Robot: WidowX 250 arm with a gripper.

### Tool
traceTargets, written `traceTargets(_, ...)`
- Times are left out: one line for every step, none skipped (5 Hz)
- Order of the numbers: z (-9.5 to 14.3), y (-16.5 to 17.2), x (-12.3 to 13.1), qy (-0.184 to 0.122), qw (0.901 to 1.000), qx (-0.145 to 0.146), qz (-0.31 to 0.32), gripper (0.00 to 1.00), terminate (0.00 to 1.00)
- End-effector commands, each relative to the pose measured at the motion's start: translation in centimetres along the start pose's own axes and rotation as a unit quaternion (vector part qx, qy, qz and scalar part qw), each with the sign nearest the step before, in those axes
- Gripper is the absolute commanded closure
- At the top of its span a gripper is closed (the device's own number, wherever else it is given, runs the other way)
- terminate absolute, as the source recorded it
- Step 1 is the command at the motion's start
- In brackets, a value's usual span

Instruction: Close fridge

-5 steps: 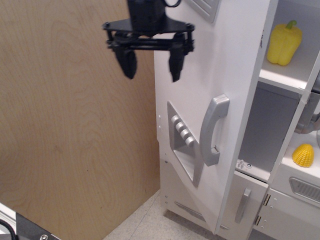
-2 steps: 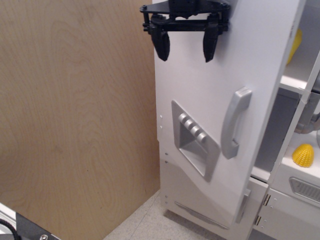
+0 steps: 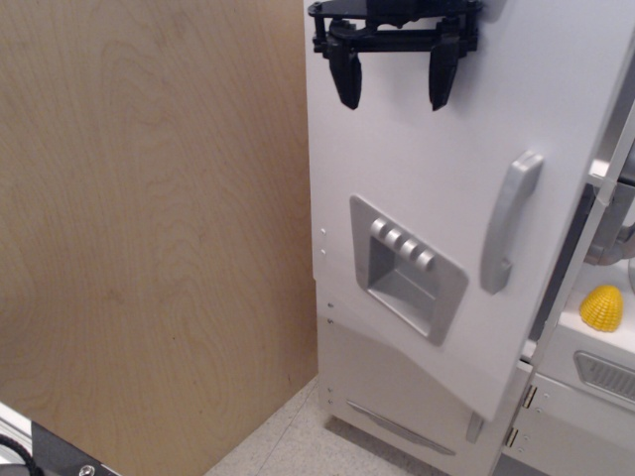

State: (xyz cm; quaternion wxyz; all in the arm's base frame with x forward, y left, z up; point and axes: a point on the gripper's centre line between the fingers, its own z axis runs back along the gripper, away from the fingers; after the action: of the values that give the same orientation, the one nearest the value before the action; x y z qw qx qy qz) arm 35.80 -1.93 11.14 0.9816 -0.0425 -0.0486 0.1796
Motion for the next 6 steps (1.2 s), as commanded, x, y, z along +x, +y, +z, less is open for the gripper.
traceTargets(1.9, -1.1, 2.2, -0.029, 0.9994, -0.015, 0.012, 0.00, 0.00)
traceTargets(2.0, -1.2, 2.8, -0.031, 0.9992, -0.018, 0.018, 0.00, 0.00)
traceTargets(2.3, -1.5, 3.5, -0.027, 0.9990, -0.021, 0.028, 0.00, 0.00)
traceTargets(2.8, -1.6, 4.1, -0.028, 0.9986, -0.027, 0.035, 0.00, 0.00)
traceTargets(2.9, -1.6, 4.5, -0.023, 0.9984, -0.029, 0.042, 0.00, 0.00)
traceTargets(3.2, -1.1, 2.6, -0.026, 0.9990, -0.030, 0.020, 0.00, 0.00)
